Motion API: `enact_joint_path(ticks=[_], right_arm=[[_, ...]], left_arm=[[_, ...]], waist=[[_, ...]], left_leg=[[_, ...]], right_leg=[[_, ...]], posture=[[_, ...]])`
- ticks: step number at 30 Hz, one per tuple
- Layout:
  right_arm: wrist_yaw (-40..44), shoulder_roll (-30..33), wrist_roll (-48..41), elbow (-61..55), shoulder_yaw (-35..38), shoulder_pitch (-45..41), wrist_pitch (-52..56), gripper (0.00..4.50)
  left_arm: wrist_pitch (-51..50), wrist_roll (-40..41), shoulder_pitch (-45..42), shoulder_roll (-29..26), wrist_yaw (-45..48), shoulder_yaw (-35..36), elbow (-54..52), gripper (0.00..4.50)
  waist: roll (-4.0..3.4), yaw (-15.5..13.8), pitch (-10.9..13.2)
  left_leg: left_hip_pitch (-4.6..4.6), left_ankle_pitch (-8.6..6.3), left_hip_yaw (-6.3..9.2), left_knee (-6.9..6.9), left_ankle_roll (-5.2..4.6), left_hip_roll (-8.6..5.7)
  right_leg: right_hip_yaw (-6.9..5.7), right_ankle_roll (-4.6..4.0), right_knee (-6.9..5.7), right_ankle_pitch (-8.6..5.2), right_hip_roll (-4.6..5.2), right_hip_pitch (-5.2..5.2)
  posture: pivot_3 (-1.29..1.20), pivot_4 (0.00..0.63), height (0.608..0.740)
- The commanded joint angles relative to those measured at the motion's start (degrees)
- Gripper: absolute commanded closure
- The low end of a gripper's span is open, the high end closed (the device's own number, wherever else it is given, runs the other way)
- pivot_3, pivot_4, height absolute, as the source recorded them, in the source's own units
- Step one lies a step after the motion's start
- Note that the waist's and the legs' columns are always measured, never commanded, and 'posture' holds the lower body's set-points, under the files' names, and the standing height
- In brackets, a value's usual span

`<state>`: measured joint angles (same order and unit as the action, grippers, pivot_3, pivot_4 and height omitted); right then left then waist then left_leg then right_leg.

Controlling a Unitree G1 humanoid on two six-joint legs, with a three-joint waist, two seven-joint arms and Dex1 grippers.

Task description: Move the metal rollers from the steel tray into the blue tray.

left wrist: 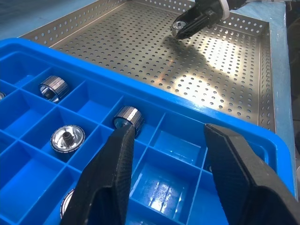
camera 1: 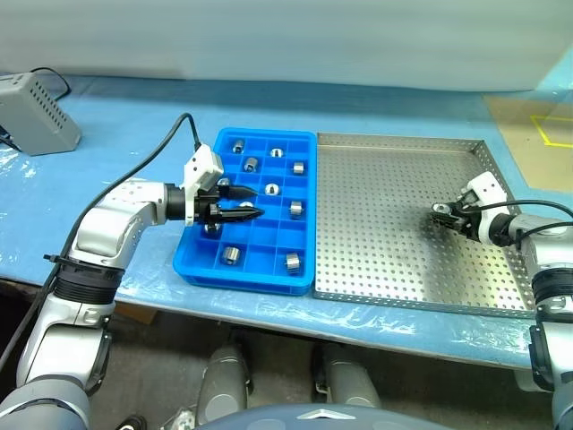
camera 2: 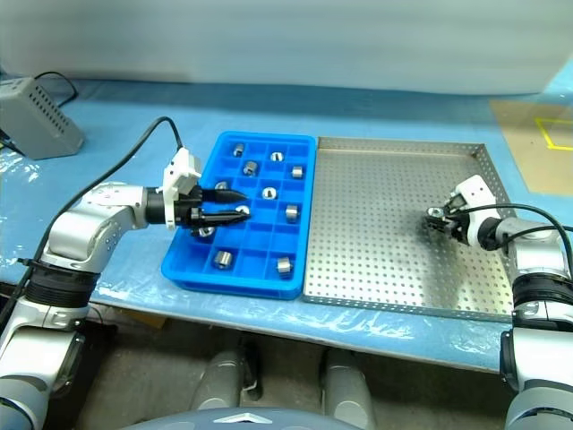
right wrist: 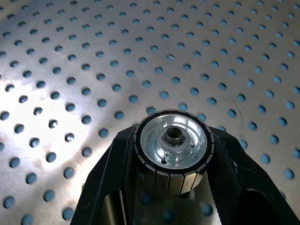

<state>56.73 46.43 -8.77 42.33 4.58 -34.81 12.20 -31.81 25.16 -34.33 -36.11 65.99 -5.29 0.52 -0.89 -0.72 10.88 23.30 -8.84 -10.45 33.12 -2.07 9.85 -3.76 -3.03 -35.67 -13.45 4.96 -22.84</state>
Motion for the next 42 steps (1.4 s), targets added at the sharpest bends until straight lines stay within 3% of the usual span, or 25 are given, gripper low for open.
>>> enact_joint_path(ticks=[1, 6, 12, 21, 26, 32, 38, 42], right_arm=[[3.0, -1.5, -4.8, -13.9, 0.7, -0.9, 5.6, 2.81], [7.3, -6.7, -9.9, -33.6, -5.6, -0.9, 15.3, 2.81], [9.9, -12.2, -13.1, -46.2, -13.4, -0.8, 21.1, 2.81], [8.6, -24.3, -8.7, -35.8, -21.4, -7.1, 15.6, 2.81], [8.7, -27.4, -4.8, -26.8, -23.2, -8.6, 9.8, 2.81], [8.6, -29.2, -3.2, -23.9, -23.1, -8.2, 7.4, 2.81], [8.1, -29.8, -4.1, -23.9, -21.2, -8.8, 9.7, 0.92], [7.7, -27.5, -4.9, -26.2, -18.1, -9.5, 10.7, 0.92]], left_arm=[[-0.2, 0.9, -1.3, -1.1, 0.4, 1.4, -2.2, 2.03], [0.2, 0.5, 0.0, -4.1, 1.1, 2.6, -3.4, 2.03], [-1.1, 2.0, 1.8, -7.5, 0.3, 5.8, -5.7, 2.03], [-3.2, 3.0, 5.7, -8.9, -2.8, 8.5, -9.1, 2.03], [-4.2, 3.8, 7.0, -9.1, -4.0, 9.3, -10.9, 2.03], [-4.9, 4.8, 8.5, -9.0, -5.3, 9.8, -12.7, 2.03], [-4.5, 5.0, 8.0, -8.9, -5.5, 9.2, -11.9, 2.03], [-3.9, 4.7, 7.1, -8.2, -5.2, 8.3, -11.0, 2.03]], waist=[[0.0, 0.1, 0.0], [0.0, 0.0, 0.0], [0.02, -0.8, 0.0], [0.04, -1.8, 0.0], [0.07, -1.9, 0.0], [0.08, -1.9, 0.0], [0.08, -1.9, 0.0], [0.08, -1.9, 0.0]], left_leg=[[-0.01, 0.0, 0.0, -0.01, 0.0, 0.01], [-0.02, 0.02, 0.01, -0.09, 0.03, 0.07], [0.02, -0.01, 0.0, -0.25, 0.18, 0.06], [-0.04, 0.04, 0.02, -0.35, 0.44, 0.03], [-0.01, 0.06, 0.04, -0.4, 0.48, 0.02], [0.03, 0.06, 0.04, -0.42, 0.48, 0.03], [-0.02, 0.09, 0.04, -0.43, 0.53, 0.03], [-0.02, 0.1, 0.04, -0.42, 0.53, 0.03]], right_leg=[[0.0, 0.0, -0.02, 0.0, -0.01, -0.01], [-0.01, 0.0, -0.03, 0.0, -0.03, -0.06], [-0.01, 0.0, 0.04, -0.01, -0.02, -0.13], [0.01, 0.0, -0.02, -0.01, 0.02, -0.14], [0.01, -0.01, 0.0, -0.01, 0.02, -0.16], [0.01, -0.01, 0.0, -0.01, 0.01, -0.23], [0.01, -0.01, -0.04, -0.01, 0.01, -0.2], [0.01, -0.01, -0.04, -0.01, 0.01, -0.19]], posture=[[-0.22, 0.15, 0.74], [-0.19, 0.15, 0.74], [-0.13, 0.15, 0.74], [-0.06, 0.15, 0.74], [-0.04, 0.15, 0.74], [-0.04, 0.15, 0.74], [-0.06, 0.15, 0.74], [-0.08, 0.15, 0.74]])
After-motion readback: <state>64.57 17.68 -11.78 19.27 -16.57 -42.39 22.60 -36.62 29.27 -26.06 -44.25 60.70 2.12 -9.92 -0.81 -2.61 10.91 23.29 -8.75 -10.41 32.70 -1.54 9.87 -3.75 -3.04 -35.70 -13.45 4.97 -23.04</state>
